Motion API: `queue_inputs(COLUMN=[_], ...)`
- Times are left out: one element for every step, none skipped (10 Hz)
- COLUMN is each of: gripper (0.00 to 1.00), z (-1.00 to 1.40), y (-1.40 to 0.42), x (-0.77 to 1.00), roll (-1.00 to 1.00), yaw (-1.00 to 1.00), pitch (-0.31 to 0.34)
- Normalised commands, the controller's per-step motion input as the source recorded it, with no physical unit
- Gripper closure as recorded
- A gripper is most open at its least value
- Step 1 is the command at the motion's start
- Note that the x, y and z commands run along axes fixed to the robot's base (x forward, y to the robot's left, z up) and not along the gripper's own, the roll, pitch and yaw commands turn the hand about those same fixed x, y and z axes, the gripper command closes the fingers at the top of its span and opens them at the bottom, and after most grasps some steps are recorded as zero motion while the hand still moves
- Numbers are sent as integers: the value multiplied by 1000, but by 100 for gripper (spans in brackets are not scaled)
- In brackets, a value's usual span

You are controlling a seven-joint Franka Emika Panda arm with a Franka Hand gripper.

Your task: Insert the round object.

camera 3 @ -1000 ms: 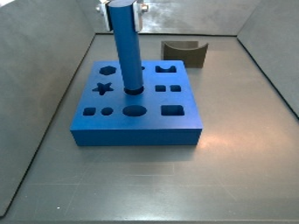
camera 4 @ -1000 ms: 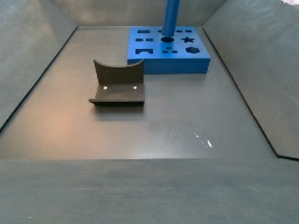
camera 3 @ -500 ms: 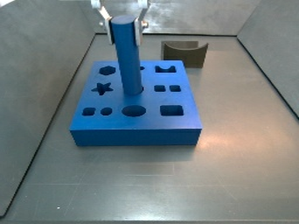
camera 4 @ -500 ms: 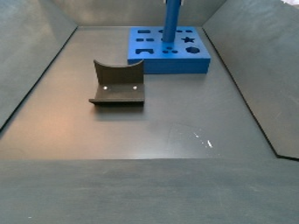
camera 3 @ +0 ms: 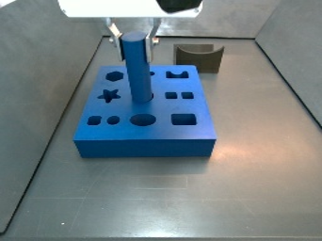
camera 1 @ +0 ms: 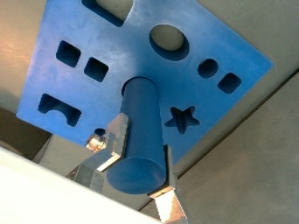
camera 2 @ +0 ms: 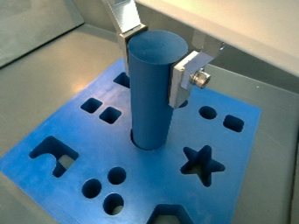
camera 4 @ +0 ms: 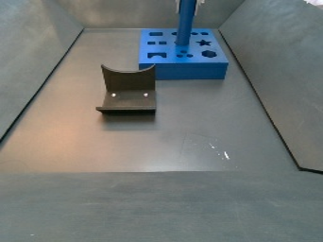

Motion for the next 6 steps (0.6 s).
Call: queue_inputs(gripper=[100, 100, 100, 100, 100, 100], z=[-214, -280, -274, -194, -163, 0], y=[0, 0, 0, 0, 31, 0], x=[0, 0, 0, 111, 11, 11], roll=[-67, -71, -47, -156, -153, 0], yaw=[0, 0, -23, 0, -14, 0], pitch=[-51, -56, -27, -51, -67, 10])
